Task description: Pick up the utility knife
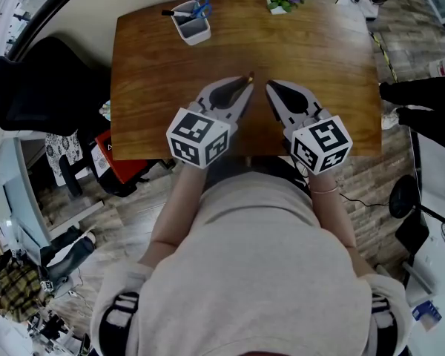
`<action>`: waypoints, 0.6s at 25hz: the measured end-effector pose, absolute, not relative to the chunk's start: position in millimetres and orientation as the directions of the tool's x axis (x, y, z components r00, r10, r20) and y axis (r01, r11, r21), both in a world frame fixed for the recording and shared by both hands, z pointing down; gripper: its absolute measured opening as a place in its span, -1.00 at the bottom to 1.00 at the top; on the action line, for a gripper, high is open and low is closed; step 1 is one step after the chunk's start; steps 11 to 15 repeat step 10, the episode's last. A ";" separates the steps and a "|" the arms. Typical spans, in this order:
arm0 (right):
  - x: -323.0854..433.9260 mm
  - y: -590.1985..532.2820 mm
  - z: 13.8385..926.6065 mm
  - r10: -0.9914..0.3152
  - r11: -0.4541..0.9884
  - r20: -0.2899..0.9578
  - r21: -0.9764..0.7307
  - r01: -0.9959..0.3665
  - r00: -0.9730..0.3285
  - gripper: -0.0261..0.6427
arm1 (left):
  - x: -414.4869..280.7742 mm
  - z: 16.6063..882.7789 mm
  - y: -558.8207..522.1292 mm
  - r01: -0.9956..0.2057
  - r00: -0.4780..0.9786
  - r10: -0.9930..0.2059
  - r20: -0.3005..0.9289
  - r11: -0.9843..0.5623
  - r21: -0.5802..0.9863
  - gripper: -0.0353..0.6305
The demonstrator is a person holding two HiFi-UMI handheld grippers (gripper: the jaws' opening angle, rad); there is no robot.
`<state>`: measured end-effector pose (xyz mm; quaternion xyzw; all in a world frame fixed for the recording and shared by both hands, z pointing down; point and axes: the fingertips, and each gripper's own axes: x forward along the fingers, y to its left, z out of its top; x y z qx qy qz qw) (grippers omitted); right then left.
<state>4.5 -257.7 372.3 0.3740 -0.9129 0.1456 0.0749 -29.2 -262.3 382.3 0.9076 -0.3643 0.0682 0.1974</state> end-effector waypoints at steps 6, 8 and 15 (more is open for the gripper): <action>3.3 -258.4 373.3 -0.665 0.673 0.245 -0.213 -0.708 -0.706 -0.89 | -31.0 384.0 -262.3 -0.681 0.731 -0.630 0.263 -0.650 0.337 -0.68; 3.7 -259.1 373.7 -0.665 0.673 0.246 -0.213 -0.709 -0.705 -0.89 | -30.6 384.8 -262.8 -0.681 0.731 -0.629 0.265 -0.650 0.338 -0.68; 4.0 -260.5 374.4 -0.665 0.672 0.247 -0.214 -0.709 -0.705 -0.89 | -30.4 385.9 -264.1 -0.681 0.731 -0.628 0.267 -0.649 0.340 -0.68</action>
